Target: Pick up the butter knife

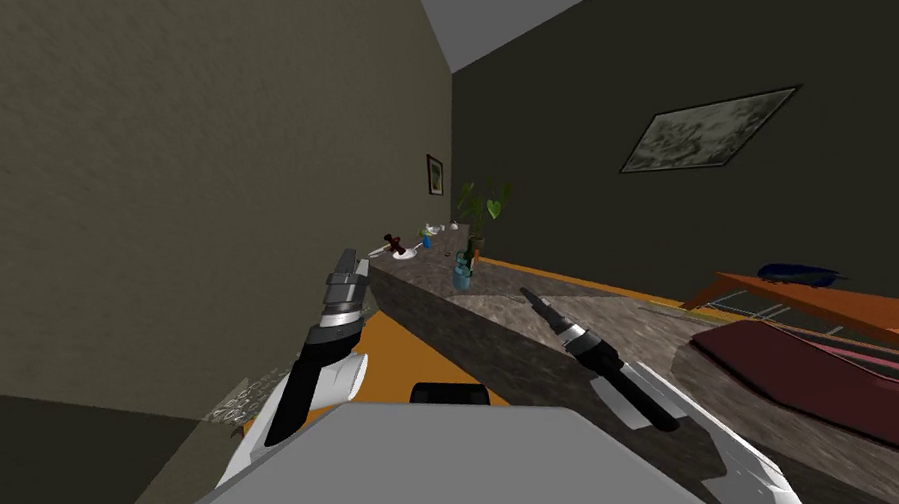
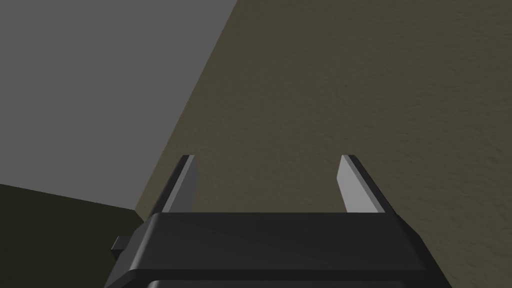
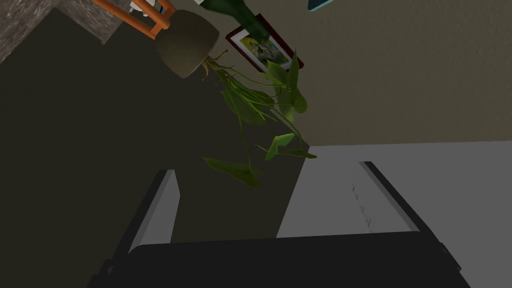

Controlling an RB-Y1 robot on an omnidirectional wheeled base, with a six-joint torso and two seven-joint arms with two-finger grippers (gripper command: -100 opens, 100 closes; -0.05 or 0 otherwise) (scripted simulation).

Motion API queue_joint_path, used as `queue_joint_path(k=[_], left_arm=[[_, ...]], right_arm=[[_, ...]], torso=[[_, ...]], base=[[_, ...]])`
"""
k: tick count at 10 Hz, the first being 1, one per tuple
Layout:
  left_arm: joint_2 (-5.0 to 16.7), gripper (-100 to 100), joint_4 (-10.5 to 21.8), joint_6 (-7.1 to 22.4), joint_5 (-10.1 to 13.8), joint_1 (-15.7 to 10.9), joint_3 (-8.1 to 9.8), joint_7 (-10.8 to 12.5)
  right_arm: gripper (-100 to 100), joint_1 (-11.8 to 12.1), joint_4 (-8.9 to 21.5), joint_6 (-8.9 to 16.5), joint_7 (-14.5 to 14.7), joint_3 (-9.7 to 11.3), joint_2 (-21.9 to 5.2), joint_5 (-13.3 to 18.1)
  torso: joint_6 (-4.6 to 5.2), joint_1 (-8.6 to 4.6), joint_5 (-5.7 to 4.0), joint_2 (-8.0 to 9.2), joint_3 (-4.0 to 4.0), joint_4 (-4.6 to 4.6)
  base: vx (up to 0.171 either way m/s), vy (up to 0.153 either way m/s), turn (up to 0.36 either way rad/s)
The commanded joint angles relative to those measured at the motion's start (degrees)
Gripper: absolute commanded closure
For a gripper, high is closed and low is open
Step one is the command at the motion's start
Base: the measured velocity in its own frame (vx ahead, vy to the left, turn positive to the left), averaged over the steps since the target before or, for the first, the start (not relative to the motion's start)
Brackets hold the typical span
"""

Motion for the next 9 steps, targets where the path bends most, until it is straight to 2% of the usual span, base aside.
queue_joint_path(k=[1, 2, 3, 4, 5, 6, 7, 8, 9], left_arm=[[0.0, 0, 0.0, 0.0, 0.0, 0.0, 0.0, 0.0], [0.0, 0, 0.0, 0.0, 0.0, 0.0, -0.01, 0.0], [0.0, 0, 0.0, 0.0, 0.0, 0.0, 0.0, 0.0], [0.0, 0, 0.0, 0.0, 0.0, 0.0, 0.0, 0.0], [0.0, 0, 0.0, 0.0, 0.0, 0.0, 0.0, 0.0], [0.0, 0, 0.0, 0.0, 0.0, 0.0, 0.0, 0.0], [0.0, 0, 0.0, 0.0, 0.0, 0.0, 0.0, 0.0], [0.0, 0, 0.0, 0.0, 0.0, 0.0, 0.0, 0.0], [0.0, 0, 0.0, 0.0, 0.0, 0.0, 0.0, 0.0]], right_arm=[[-100, 0.0, 2.2, 0.1, 0.0, 0.5, -2.9, 1.3], [-100, 0.0, 2.2, 0.1, 0.0, 0.5, -3.8, 1.3], [-100, 0.2, 4.0, 0.1, -0.1, 0.9, -5.9, 2.4], [-100, 0.2, 4.0, 0.1, -0.1, 0.9, -6.9, 2.4], [-100, 0.3, 5.9, 0.0, -0.1, 1.4, -9.0, 3.5], [-100, 0.3, 5.9, 0.0, -0.1, 1.4, -10.1, 3.5], [-100, 0.6, 7.8, -0.2, 0.0, 1.9, -12.2, 4.5], [-100, 0.6, 7.8, -0.2, 0.0, 1.9, -13.2, 4.5], [-100, 0.8, 9.7, -0.5, 0.0, 2.5, -15.3, 5.6]], torso=[[0.0, 0.0, 0.0, 0.0, 0.0, 0.0], [-0.05, 0.0, 0.0, 0.0, 0.0, 0.0], [0.02, 0.01, 0.0, -0.02, -0.01, 0.0], [-0.03, 0.01, 0.01, -0.03, -0.02, -0.01], [0.01, 0.02, 0.0, -0.04, -0.02, -0.01], [-0.03, 0.0, 0.0, -0.06, -0.03, -0.01], [0.02, 0.01, 0.0, -0.07, -0.04, -0.02], [-0.02, 0.0, 0.0, -0.08, -0.05, -0.02], [0.03, 0.02, 0.01, -0.09, -0.05, -0.02]], base=[[-0.024, -0.03, 0.354], [-0.019, -0.032, 0.137], [-0.019, -0.027, 0.236], [-0.018, -0.028, 0.168], [-0.015, -0.031, 0.305], [-0.012, -0.032, 0.182], [-0.014, -0.029, 0.257], [-0.009, -0.025, 0.175], [-0.008, -0.019, 0.279]])
